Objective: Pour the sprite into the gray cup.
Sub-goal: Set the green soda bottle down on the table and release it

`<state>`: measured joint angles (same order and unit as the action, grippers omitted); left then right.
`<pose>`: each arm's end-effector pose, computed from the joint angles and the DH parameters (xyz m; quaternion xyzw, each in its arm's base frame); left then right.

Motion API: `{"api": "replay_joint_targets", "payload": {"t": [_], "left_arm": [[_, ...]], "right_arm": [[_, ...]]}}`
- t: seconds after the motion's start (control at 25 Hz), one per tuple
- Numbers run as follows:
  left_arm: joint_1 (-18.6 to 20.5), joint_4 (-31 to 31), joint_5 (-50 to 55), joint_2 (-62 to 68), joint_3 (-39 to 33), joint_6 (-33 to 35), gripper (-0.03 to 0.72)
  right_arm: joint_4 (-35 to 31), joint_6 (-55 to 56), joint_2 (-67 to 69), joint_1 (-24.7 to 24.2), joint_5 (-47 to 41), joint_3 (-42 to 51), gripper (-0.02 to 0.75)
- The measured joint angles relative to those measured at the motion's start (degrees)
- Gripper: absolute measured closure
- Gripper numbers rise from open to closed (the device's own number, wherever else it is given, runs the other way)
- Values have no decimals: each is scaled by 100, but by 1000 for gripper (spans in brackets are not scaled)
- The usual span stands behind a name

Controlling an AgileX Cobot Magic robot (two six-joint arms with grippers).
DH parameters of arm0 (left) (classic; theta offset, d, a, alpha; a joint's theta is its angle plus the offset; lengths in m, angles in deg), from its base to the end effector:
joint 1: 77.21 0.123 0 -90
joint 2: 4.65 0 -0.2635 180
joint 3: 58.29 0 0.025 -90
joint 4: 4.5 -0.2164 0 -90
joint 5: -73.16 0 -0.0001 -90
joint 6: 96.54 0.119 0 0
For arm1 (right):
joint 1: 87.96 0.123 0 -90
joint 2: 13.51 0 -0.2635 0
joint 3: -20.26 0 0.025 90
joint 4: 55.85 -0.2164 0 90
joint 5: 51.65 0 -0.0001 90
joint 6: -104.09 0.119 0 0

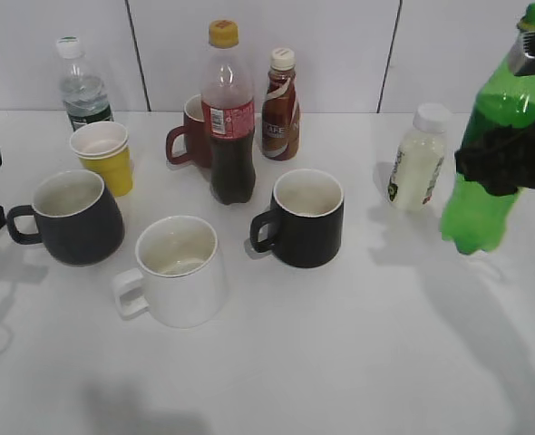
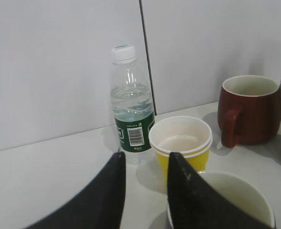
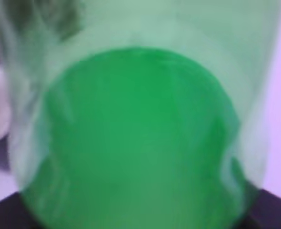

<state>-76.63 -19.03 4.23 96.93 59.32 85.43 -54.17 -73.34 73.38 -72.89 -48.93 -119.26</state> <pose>0.2521 -0.0253 0.1685 0.1221 0.7302 -0.0414 0.6710 0.2613 0.0705 0.2069 -0.1096 0.8788 0.0651 0.4599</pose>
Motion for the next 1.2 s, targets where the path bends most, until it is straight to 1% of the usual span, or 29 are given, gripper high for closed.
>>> {"api": "replay_joint_targets", "payload": {"t": [0.08,0.28,0.44,0.52,0.64,0.84,1.2], "left_arm": [[0,0,0,0,0,0,450],[0,0,0,0,0,0,450],[0,0,0,0,0,0,450],[0,0,0,0,0,0,450],[0,0,0,0,0,0,450],[0,0,0,0,0,0,450],[0,0,0,0,0,0,450]], "right_arm": [[-36,31,56,0,692,309,310],[-50,28,521,0,2059,853,310],[-55,22,1021,0,2912,942,310],[-55,21,1271,0,3195,942,310],[-55,-28,1542,0,3390,942,310],[-49,-257,1650,0,3417,942,310],[-49,-292,1650,0,3414,942,310]]}}
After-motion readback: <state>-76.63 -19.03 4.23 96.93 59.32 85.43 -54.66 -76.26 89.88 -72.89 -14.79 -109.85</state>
